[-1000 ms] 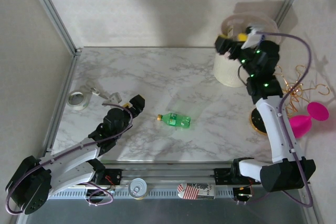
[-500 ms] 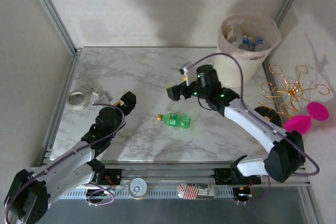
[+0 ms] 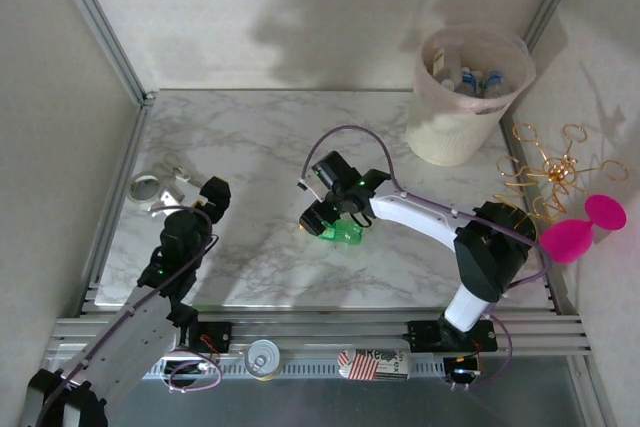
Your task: Put the plastic bottles in the bin
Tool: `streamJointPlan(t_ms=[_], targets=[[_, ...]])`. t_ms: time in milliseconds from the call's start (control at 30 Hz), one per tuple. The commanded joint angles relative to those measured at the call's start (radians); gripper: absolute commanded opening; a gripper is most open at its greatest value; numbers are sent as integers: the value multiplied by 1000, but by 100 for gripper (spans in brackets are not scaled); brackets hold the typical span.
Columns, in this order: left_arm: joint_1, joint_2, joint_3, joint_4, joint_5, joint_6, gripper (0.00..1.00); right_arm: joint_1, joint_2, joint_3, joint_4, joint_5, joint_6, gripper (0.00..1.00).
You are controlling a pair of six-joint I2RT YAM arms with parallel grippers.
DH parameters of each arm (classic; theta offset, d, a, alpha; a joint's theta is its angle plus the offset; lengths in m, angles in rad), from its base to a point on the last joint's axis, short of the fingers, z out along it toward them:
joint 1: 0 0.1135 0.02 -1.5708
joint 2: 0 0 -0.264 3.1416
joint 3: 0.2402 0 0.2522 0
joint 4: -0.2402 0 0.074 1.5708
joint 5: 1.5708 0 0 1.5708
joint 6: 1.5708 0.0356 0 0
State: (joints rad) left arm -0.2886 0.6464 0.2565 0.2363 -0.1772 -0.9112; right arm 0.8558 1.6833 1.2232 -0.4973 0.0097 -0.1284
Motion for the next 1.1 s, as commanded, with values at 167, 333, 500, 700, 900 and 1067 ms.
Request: streamJointPlan(t_ms=[167,333,500,700,900,1067], targets=[[44,-1,-49,31,78,-71,100,76,106,11,-96,143,-95,99],[46,12,-53,46,88,-83,100,83,152,7,-115,157,-114,97],[45,9,-57,48,90,-91,100,82,173,1,-121,159,-117,90],[45,6,-60,49,91,-99,100,83,197,0,-137,179,-120,77],[45,6,-63,55,95,-108,100,82,195,-3,-139,181,-118,62],[45,2,-66,58,97,-108,100,83,176,5,-133,175,-117,56]])
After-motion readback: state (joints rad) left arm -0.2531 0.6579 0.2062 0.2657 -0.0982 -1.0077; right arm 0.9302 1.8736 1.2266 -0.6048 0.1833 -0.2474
